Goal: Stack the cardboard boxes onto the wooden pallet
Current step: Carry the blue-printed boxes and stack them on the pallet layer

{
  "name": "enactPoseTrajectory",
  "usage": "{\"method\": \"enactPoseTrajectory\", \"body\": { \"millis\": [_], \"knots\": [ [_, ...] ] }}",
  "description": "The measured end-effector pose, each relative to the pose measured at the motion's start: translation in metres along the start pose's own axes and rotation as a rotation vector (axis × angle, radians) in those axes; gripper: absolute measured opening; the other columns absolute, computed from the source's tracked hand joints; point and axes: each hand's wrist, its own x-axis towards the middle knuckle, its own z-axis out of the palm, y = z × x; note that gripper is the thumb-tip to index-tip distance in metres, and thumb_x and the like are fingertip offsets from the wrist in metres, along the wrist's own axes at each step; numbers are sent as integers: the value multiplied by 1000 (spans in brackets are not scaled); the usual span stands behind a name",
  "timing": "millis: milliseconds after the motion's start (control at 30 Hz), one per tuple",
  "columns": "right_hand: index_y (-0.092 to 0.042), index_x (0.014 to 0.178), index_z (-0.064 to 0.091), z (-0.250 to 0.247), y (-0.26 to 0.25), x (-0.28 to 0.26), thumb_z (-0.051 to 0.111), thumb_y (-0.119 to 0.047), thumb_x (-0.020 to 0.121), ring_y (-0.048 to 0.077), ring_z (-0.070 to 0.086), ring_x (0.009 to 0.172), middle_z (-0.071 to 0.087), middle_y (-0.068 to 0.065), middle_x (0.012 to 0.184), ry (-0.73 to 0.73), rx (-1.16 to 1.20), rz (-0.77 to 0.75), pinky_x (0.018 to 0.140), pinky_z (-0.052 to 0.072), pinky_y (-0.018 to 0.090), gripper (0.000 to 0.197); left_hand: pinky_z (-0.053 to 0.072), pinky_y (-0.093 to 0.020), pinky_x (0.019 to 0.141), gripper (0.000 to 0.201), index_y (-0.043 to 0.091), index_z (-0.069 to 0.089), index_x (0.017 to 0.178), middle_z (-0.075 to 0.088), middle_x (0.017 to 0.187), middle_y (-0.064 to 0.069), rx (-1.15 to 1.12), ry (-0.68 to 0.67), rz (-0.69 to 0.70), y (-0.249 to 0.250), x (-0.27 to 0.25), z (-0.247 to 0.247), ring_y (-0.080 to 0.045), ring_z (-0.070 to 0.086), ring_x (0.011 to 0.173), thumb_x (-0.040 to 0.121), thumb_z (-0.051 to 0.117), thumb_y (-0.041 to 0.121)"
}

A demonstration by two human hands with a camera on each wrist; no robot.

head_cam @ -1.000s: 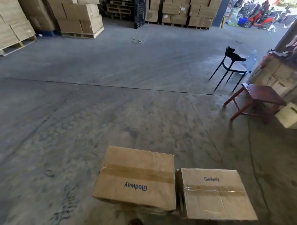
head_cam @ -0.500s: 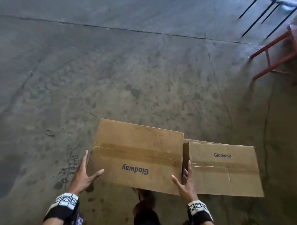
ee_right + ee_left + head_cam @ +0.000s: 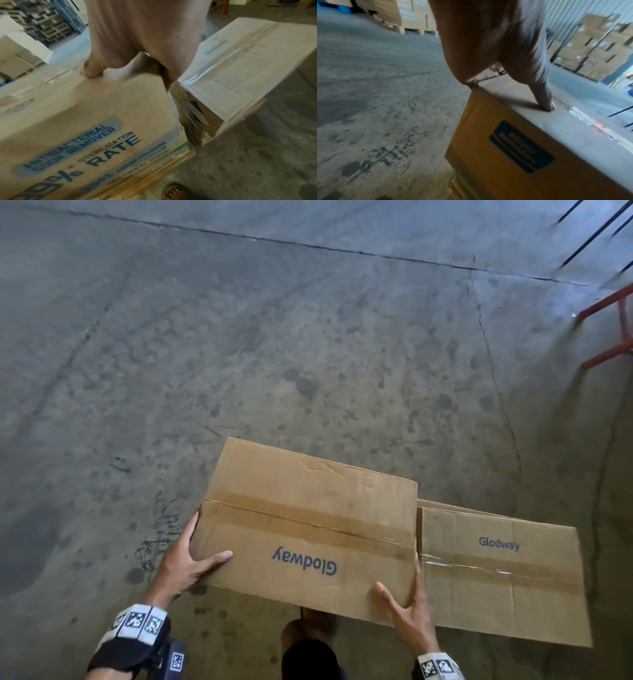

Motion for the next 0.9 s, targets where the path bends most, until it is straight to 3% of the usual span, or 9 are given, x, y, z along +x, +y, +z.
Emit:
{"method": "enactPoseTrajectory", "body": {
  "millis": [133,267,333,400,567,667,733,800,900],
  "knots": [
    [-59,151,17,-20,-19,-10,83,-66,67,16,47,135,36,-11,157,-19,42,-94,110,44,50,107,48,-36,102,107,58,25,142,57,133,6,-166,48,92,8,-47,-23,-15,60,115,59,92,50],
    [-64,149,16,-26,-62,-28,86,-63,62,22,48,132,36,-11,155,-101,62,-175,101,50,54,112,44,-35,106,111,52,32,146,56,141,8,-323,159,75,-1,-100,-41,-13,58,123,53,93,56],
    [-62,150,15,-27,-84,-35,86,-56,68,20,50,130,40,-10,153,-147,12,-237,99,52,46,108,43,-37,107,108,58,35,140,57,138,11,-383,223,54,-9,-126,-54,-11,58,122,47,91,60],
    [-64,149,13,-22,-105,-40,84,-56,70,22,49,131,38,-7,154,-202,-57,-289,101,52,51,107,44,-39,107,102,67,33,130,59,133,13,-436,281,21,-18,-156,-67,-11,59,118,44,89,65],
    [-56,153,13,24,-150,-68,82,-57,69,22,47,130,36,-3,157,-369,-175,-399,97,54,47,109,46,-43,104,81,64,44,121,65,122,14,-615,438,-37,-61,-241,-91,-6,63,109,63,92,35],
    [-58,152,14,69,-174,-92,84,-59,68,24,50,128,38,-3,156,-506,-239,-482,91,57,44,109,49,-39,96,86,65,46,122,68,116,15,-692,557,-107,-103,-293,-102,-4,63,105,50,92,56],
    [-54,154,15,102,-186,-110,84,-54,70,25,50,130,39,0,157,-579,-308,-544,92,54,39,108,48,-37,96,78,71,46,113,65,115,19,-746,666,-157,-127,-329,-104,-1,60,104,52,91,55],
    [-48,156,15,134,-196,-132,82,-50,71,25,50,132,38,2,158,-656,-364,-578,95,53,39,108,45,-38,101,81,65,44,124,61,120,18,-784,759,-199,-150,-366,-100,-4,58,107,60,91,49],
    [-48,156,16,180,-207,-174,83,-49,73,19,51,124,43,1,154,-788,-463,-616,98,49,38,106,41,-43,106,112,44,35,148,56,133,7,-803,887,-352,-191,-416,-86,-19,52,124,50,87,62]
  ]
}}
